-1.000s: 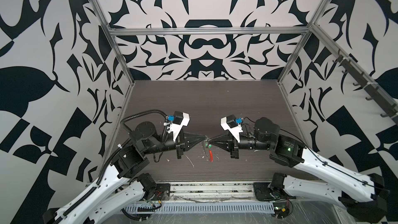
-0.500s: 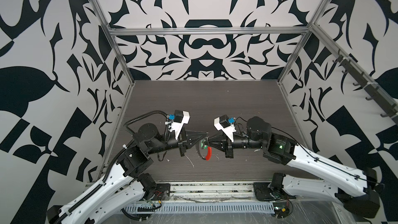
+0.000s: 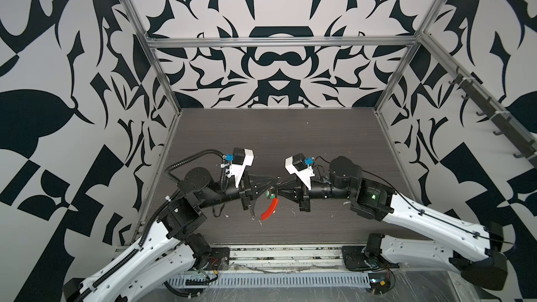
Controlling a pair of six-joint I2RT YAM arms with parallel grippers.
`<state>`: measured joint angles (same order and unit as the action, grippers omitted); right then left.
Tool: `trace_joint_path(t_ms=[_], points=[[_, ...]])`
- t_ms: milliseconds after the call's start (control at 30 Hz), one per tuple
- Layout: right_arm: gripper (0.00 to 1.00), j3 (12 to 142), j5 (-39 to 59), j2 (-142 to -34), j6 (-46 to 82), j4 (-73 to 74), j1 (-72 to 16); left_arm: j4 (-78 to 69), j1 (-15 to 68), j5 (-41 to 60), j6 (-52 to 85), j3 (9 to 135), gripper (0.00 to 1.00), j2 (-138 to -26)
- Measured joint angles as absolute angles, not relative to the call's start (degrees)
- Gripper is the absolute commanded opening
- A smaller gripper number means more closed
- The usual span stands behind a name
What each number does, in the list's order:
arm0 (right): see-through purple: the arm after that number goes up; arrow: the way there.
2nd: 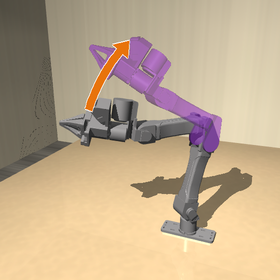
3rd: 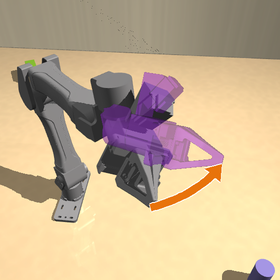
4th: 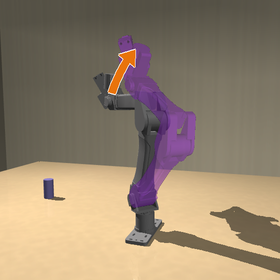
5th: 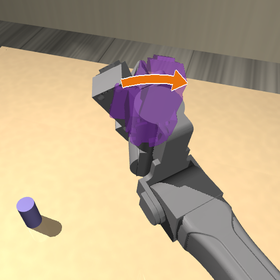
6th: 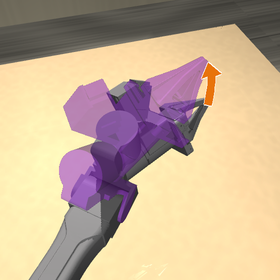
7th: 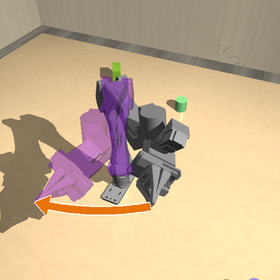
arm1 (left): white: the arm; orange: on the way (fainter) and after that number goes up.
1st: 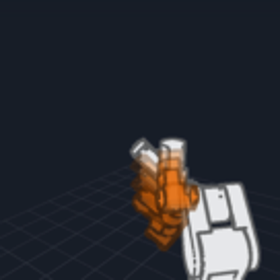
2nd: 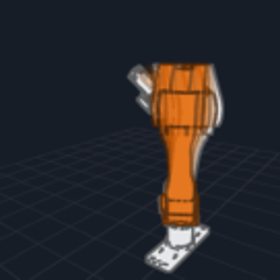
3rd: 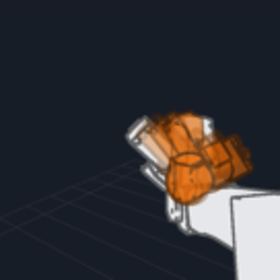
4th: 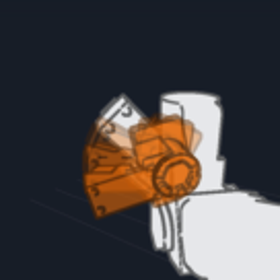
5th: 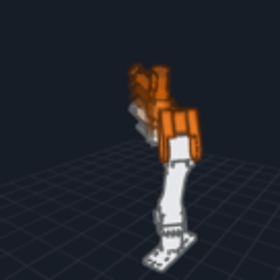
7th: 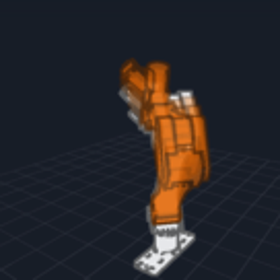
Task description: Remove the keys from the keyring
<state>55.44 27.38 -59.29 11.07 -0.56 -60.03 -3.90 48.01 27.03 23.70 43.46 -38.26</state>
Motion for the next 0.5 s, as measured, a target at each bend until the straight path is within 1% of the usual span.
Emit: trace_joint_path(t_ms=[500], points=[[0.0, 55.7, 26.7, -62.0, 15.4, 8.7, -60.2, -10.6, 47.7, 24.1, 24.0, 41.6, 0.0, -36.8]])
